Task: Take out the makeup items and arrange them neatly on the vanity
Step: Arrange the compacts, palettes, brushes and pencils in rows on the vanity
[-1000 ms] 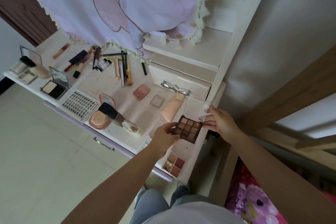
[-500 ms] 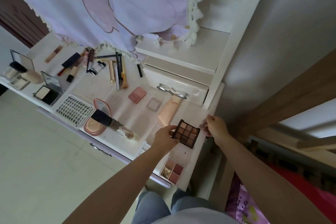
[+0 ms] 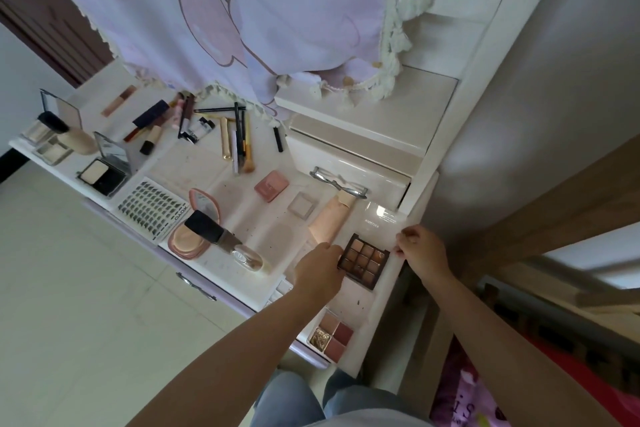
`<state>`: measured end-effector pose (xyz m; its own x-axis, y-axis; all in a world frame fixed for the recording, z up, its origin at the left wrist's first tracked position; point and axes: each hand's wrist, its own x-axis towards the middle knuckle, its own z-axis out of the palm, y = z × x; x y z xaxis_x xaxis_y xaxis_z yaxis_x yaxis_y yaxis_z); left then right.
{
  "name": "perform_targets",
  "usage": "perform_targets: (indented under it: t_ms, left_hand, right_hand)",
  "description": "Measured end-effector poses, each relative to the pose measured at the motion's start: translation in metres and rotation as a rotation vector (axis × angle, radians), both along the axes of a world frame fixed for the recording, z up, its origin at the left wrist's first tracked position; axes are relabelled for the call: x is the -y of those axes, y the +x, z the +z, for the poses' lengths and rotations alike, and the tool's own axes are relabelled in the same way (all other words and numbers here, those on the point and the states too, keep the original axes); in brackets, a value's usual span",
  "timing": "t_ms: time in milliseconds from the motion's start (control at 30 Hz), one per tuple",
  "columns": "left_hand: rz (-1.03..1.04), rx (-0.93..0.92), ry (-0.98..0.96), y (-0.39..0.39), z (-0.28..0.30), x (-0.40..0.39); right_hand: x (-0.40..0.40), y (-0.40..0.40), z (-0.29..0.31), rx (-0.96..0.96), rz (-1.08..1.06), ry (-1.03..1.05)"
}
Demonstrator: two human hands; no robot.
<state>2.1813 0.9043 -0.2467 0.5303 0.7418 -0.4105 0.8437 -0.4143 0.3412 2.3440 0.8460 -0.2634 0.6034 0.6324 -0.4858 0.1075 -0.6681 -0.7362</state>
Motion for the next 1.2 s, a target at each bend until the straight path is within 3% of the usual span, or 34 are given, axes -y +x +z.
perform_targets:
  t_ms: [167, 300, 500, 733, 867, 1100, 1200]
  left_hand:
    - [0.1, 0.046, 0.064, -0.003, 0.001, -0.015]
    - [0.144, -0.032, 0.084, 0.009, -0.003, -0.034]
    - [0.129, -0.168, 0.159, 0.034, -0.01, -0.051]
    - [0.006, -0.191, 0.126, 0.034, 0.0, -0.062]
    - [-0.16, -0.225, 0.223, 0.017, 0.014, -0.065]
    - [-0.324, -0.037, 0.331, -0.016, 0.06, -0.062]
    - [-0.381, 0.021, 0.455, -0.025, 0.083, -0.062]
  right_hand:
    - [0.007, -0.004, 0.002, 0.261, 0.153, -0.001]
    - [0.01, -0.008, 0.006, 0.479, 0.308, 0.002]
    - [0.01, -0.009, 0.009, 0.53, 0.496, -0.036]
    - [-0.003, -0.008, 0.018, 0.518, 0.525, 0.003]
    - [-0.02, -0.011, 0.032, 0.431, 0.483, 0.069]
    - [-0.057, -0.024, 0.073, -0.134, 0.335, 0.012]
    - [-0.062, -0.028, 0.096, -0.23, 0.356, 0.065]
